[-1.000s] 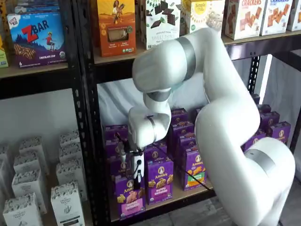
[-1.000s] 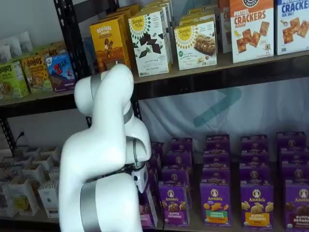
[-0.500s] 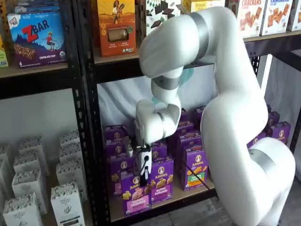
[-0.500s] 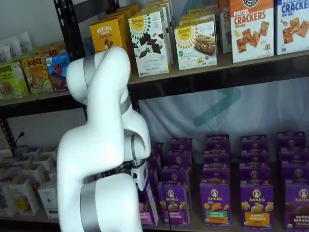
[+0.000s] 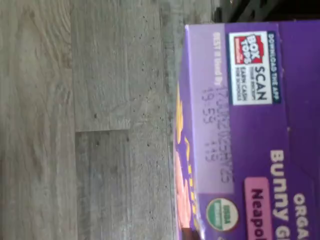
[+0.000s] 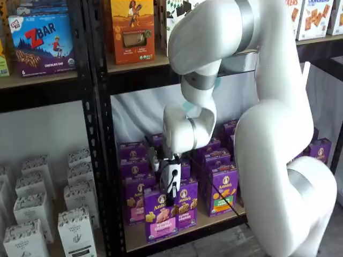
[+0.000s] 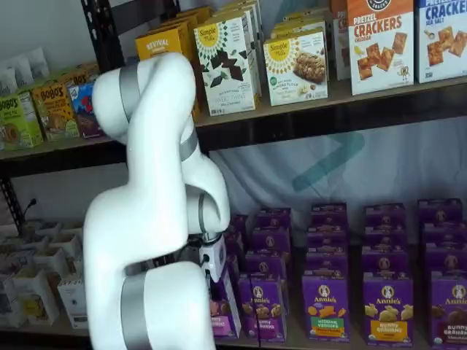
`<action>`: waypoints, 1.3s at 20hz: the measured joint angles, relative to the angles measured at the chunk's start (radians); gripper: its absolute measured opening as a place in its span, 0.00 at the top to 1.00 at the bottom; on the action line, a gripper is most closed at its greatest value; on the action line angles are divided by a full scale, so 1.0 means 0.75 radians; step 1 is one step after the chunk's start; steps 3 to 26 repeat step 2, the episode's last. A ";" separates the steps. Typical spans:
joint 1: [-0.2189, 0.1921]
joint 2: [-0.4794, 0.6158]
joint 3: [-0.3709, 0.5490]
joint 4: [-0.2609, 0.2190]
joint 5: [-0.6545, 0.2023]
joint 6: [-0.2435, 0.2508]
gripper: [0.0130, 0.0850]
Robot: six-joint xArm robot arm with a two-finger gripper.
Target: Pick up the purple box with a pink patch in the middle, on the bottom shelf, the first box from the left
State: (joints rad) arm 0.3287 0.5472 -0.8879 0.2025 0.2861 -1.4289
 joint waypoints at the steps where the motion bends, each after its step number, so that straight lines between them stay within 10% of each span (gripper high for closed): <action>1: -0.002 -0.011 0.007 0.007 0.006 -0.009 0.78; 26: -0.004 -0.023 0.015 0.020 0.012 -0.022 0.78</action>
